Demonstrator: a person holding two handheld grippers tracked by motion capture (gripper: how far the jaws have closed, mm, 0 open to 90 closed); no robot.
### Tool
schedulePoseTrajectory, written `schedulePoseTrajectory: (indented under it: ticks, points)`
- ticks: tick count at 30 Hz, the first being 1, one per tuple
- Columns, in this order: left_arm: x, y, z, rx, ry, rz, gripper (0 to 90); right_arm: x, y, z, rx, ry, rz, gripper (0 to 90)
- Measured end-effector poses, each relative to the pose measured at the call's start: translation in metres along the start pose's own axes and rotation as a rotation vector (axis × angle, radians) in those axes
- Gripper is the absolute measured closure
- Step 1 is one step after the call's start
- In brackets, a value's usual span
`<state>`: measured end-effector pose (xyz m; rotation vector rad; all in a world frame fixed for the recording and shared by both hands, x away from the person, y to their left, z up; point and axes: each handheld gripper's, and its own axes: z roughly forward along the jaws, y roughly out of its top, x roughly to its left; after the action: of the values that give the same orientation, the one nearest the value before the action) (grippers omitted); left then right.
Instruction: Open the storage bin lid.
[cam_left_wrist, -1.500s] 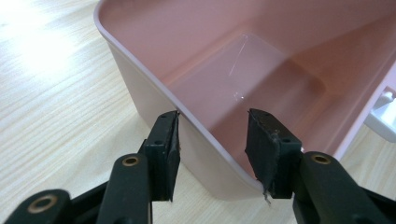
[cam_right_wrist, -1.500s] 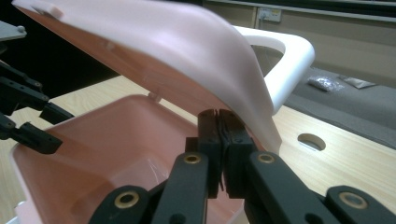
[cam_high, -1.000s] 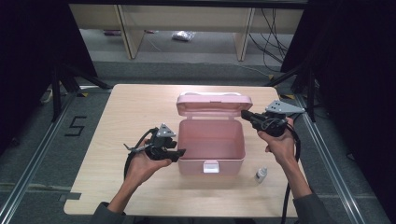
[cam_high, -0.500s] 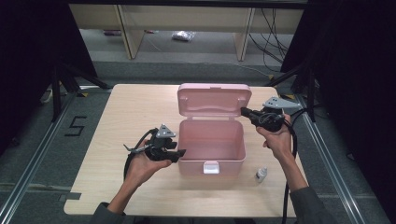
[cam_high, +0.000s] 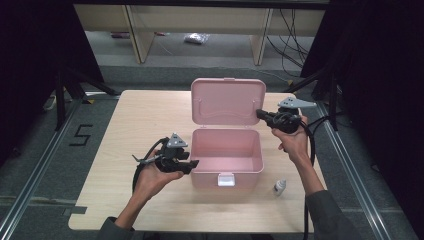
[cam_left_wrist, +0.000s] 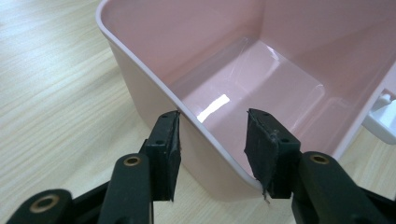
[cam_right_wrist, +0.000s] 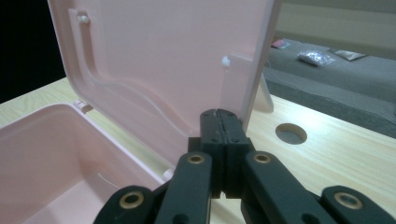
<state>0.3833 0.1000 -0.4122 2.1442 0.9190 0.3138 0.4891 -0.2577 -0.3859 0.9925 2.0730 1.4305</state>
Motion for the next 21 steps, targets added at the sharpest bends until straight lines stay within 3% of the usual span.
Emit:
schedulePoseTrajectory:
  ticks: [4,7,10,12,13,16,18,19,20,21]
  points:
    - [0.000,0.000,0.000,0.001,0.002,-0.001,54.9,-0.001,-0.002,0.004,0.018,0.006,0.058,90.0]
    - [0.000,0.000,0.000,0.001,0.011,-0.001,54.9,-0.007,-0.003,0.005,0.014,-0.018,0.028,90.0]
    - [0.000,0.000,0.000,-0.003,0.004,-0.006,54.6,-0.009,-0.005,0.006,0.037,-0.020,0.071,90.0]
    - [0.000,0.000,0.000,-0.003,0.005,-0.006,54.6,-0.013,-0.007,0.006,0.034,-0.040,0.036,90.0]
    - [0.000,0.000,0.000,-0.003,0.005,-0.007,54.6,-0.012,-0.008,0.007,0.039,-0.032,0.071,89.9]
    - [-0.001,0.000,0.000,-0.004,0.006,-0.014,54.3,-0.012,-0.008,0.008,0.046,-0.035,0.073,89.7]
    - [0.000,0.000,0.000,-0.004,0.005,-0.007,54.3,-0.012,-0.008,0.009,0.041,-0.032,0.050,89.7]
    - [-0.001,0.000,0.000,-0.005,0.005,-0.007,54.3,-0.008,-0.007,0.010,0.054,-0.027,0.072,89.6]
    - [0.000,0.000,0.000,-0.005,0.005,-0.007,54.2,-0.010,-0.007,0.011,0.047,-0.032,0.026,89.5]
    - [0.000,0.000,0.000,-0.005,0.004,-0.007,54.0,-0.009,-0.007,0.012,0.049,-0.029,0.032,89.4]
